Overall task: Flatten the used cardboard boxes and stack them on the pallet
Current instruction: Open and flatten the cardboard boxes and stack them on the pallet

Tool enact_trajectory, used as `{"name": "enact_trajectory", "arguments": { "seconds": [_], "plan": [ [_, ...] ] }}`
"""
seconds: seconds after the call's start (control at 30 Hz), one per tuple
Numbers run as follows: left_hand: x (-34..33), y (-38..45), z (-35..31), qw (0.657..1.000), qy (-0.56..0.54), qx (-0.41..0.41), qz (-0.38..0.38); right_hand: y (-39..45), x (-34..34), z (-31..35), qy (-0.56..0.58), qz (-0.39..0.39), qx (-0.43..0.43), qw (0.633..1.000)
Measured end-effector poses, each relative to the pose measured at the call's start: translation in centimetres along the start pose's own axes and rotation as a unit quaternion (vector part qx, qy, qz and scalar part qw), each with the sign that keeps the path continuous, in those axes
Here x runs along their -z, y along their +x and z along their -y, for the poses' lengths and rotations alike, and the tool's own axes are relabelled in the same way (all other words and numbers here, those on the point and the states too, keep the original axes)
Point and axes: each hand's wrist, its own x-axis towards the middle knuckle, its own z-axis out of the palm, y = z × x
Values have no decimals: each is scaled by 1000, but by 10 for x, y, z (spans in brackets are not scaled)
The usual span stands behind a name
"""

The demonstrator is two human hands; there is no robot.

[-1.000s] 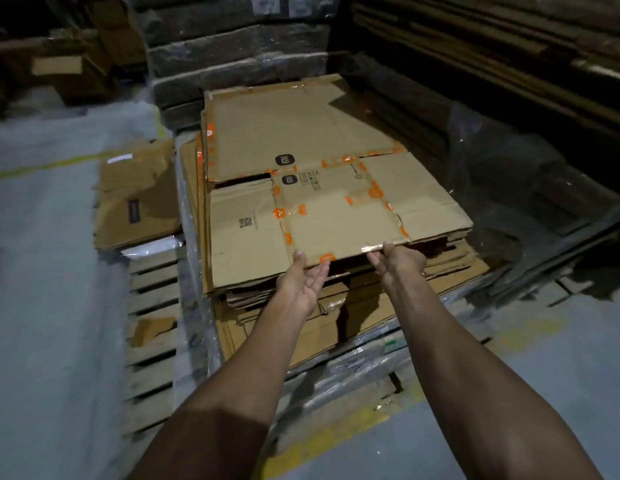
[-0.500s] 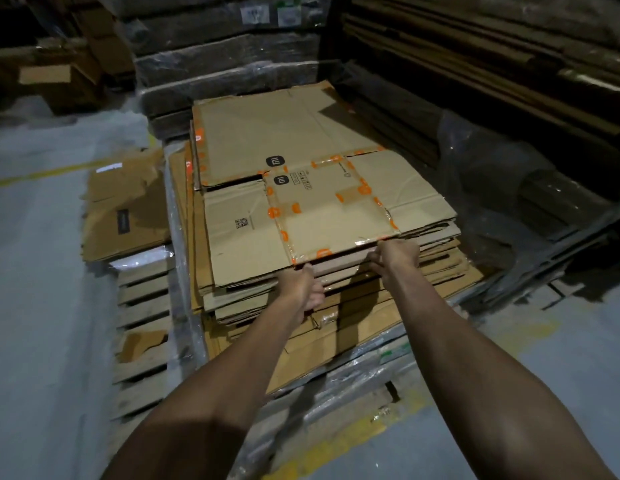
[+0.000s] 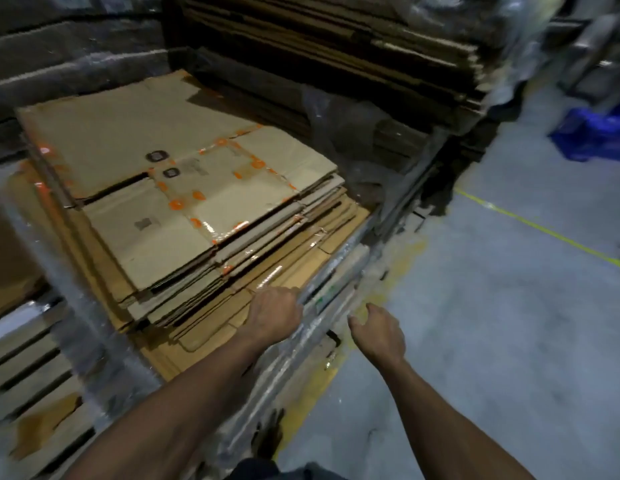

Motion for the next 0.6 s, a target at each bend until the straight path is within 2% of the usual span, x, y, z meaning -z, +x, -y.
{"name": "enact_trajectory", "arguments": {
  "seconds": [0.17,0.33,0.43,0.6],
  "plan": [
    [-15,-17,-31,992,-3,-122,43,-69,-11,-48,22,-67,-118,990],
    [-38,-43,-75,965,-15,-247,87,-156,-33,-94,75,-145,-266,950],
    [-47,-77,-117,940,-18,-318,119,-218,-46,-132,119,-175,-365,907],
    [-49,-141,-200,899,-27,-414,143,-303,-57,-187,215,-247,-479,815]
  ]
}}
